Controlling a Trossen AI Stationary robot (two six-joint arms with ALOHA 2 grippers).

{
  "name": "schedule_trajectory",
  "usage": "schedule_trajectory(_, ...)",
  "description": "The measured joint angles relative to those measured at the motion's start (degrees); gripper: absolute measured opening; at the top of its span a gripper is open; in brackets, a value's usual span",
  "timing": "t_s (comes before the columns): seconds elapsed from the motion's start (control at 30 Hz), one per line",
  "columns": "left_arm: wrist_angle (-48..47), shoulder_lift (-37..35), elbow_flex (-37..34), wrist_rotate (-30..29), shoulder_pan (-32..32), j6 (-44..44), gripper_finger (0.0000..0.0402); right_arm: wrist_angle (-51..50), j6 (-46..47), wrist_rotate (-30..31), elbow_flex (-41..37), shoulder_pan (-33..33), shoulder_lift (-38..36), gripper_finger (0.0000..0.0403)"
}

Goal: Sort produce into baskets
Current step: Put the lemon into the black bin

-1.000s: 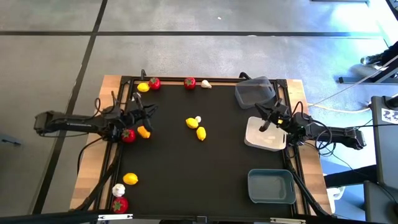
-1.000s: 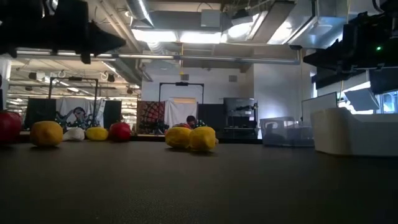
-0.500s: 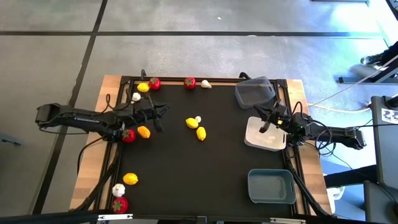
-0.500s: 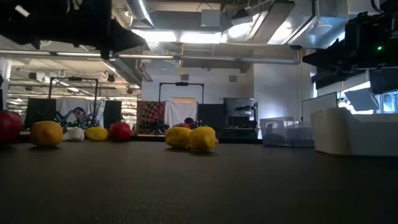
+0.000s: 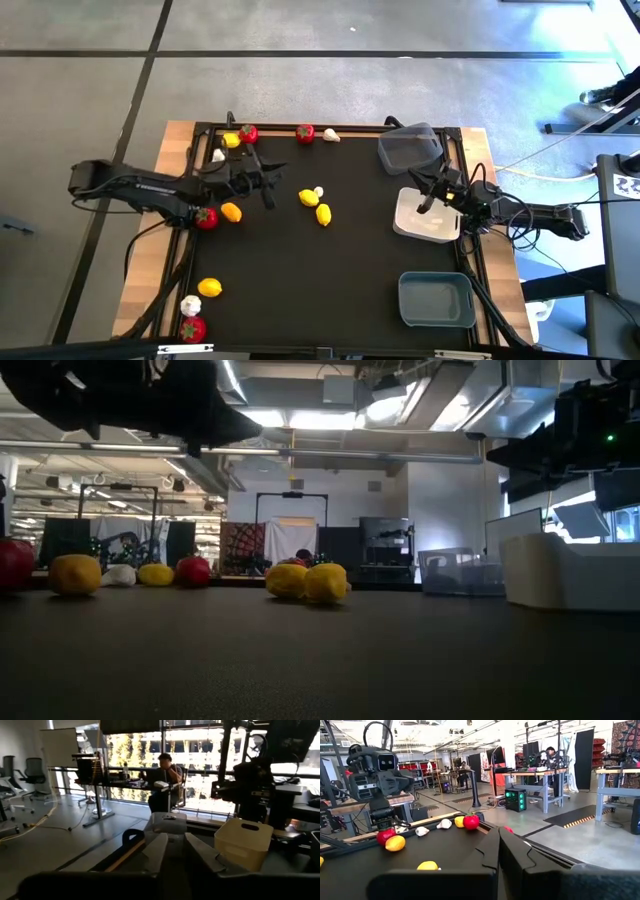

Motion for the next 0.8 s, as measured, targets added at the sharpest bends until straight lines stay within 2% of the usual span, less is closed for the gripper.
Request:
schedule_trajectory(0.17, -1.17, 2.82, 2.68, 4.62, 0.29, -0.04, 0.0171, 0.1, 1.47, 1.08, 0.02, 0.0, 1.34, 0.001)
schedule_trajectory(0.3, -3.43, 5.04, 4.93, 4.9, 0.32, -1.52, 0.0242, 0.59, 1.54, 1.14, 0.02, 0.0, 2.89, 0.001)
schedule_trajectory(0.4, -3.38, 6.53, 5.87, 4.97, 0.32, -1.37, 0.0279, 0.48, 1.52, 1.95, 0.02, 0.0, 3.85, 0.001)
schedule_trajectory(0.53, -3.43, 8.4, 6.18, 4.66, 0.31, 1.53, 0.0299, 0.43, 1.29, 2.16, 0.02, -0.02, 4.64, 0.001)
schedule_trajectory(0.8, -8.61, 11.88, 6.16, 4.09, 0.15, 1.38, 0.0301, 0.53, 1.12, 1.45, 0.02, -0.02, 4.72, 0.001)
